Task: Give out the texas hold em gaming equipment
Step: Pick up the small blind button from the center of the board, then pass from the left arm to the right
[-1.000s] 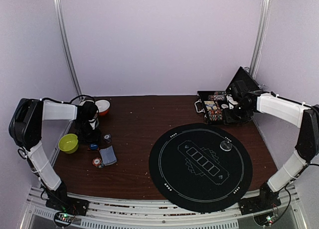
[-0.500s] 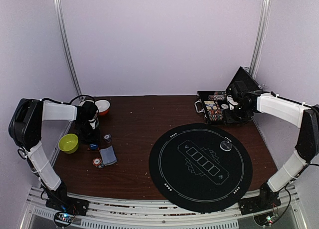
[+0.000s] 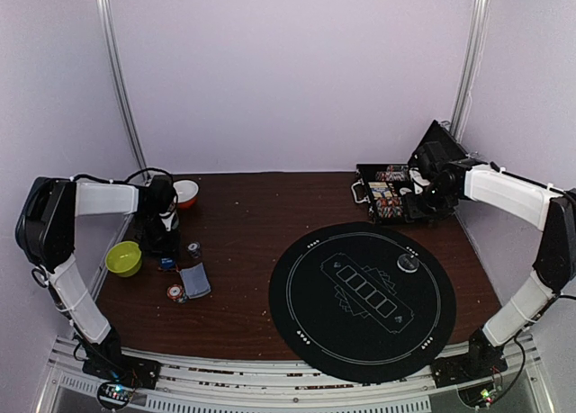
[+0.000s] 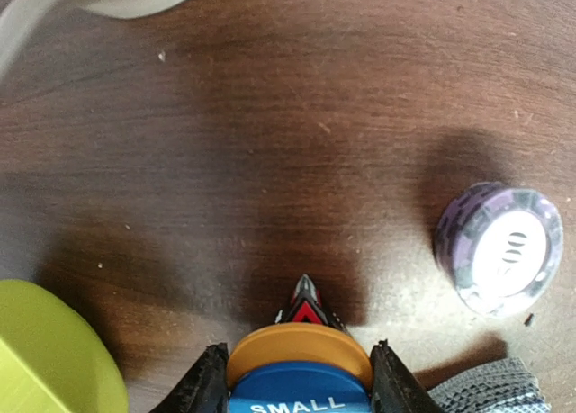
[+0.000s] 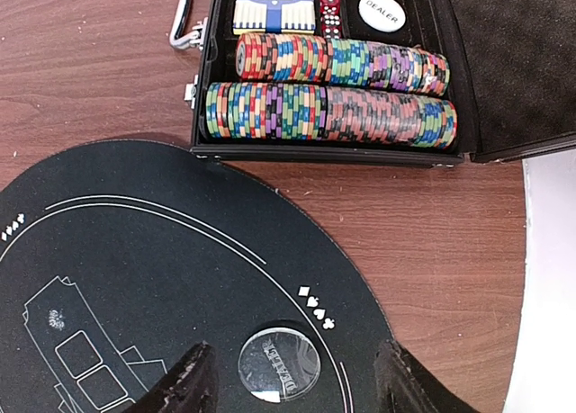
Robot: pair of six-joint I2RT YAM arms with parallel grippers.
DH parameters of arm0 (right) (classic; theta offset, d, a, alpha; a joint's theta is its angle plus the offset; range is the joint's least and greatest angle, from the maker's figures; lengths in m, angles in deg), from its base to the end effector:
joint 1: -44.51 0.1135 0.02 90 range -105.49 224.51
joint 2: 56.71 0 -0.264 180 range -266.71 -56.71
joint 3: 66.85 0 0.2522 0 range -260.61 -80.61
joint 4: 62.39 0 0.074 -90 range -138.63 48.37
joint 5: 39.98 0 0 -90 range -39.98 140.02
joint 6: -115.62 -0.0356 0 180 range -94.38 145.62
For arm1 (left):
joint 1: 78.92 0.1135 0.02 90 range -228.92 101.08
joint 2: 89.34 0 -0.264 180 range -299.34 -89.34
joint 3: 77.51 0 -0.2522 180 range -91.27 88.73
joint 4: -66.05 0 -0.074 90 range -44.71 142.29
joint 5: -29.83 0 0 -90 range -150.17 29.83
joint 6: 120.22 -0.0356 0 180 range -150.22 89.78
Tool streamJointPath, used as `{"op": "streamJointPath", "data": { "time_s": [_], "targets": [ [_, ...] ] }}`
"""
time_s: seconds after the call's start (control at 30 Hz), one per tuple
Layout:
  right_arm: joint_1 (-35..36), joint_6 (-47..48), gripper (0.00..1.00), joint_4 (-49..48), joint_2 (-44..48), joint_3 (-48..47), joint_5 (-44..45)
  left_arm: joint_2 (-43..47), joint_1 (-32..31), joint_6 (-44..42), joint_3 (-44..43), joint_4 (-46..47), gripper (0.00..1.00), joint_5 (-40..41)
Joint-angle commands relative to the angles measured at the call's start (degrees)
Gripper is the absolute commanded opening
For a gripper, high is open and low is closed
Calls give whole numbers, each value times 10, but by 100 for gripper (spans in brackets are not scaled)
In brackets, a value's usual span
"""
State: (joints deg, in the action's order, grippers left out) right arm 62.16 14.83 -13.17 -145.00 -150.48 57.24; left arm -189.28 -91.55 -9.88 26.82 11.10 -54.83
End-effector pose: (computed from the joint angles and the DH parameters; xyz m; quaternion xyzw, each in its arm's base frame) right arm 0.3138 0.0952 0.2686 -0.0373 0.9483 0.0180 0.3146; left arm 0.3090 -0.0659 0.1624 -0.0712 0.9920 0.0178 0.1031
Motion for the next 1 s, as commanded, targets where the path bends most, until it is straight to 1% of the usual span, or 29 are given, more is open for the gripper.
{"op": "streamJointPath", "data": {
  "time_s": [0.0,0.1,0.23,0.37,0.5,0.57,0.6,0.7,0.8,0.9,0.97],
  "targets": [
    [4,-4,62,12,16,-12,2,19,4,-21,-27,-30,22,5],
    [5,-8,62,6,17,-12,-8,20,4,-27,-46,-48,21,8],
    [13,-12,62,5,9,-32,-28,42,3,-50,-80,-83,22,35],
    [32,-17,62,-1,6,-45,-37,53,0,-82,-146,-140,21,53],
    [60,-23,62,-19,-5,-61,-65,48,-30,-93,-222,-188,21,65],
    [77,-28,62,-25,-17,-78,-84,40,-61,-95,-257,-206,21,73],
    [84,-32,62,-34,-24,-86,-111,34,-81,-99,-272,-211,21,80],
    [97,-68,62,-85,-42,-100,-216,13,-145,-108,-297,-211,21,70],
    [116,-121,62,-175,-57,-89,-299,-12,-203,-125,-320,-204,21,51],
    [131,-193,62,-282,-85,-72,-387,-16,-232,-138,-333,-173,21,-17],
    [138,-240,61,-344,-105,-63,-416,-19,-247,-150,-345,-165,21,-34]
  ]
}}
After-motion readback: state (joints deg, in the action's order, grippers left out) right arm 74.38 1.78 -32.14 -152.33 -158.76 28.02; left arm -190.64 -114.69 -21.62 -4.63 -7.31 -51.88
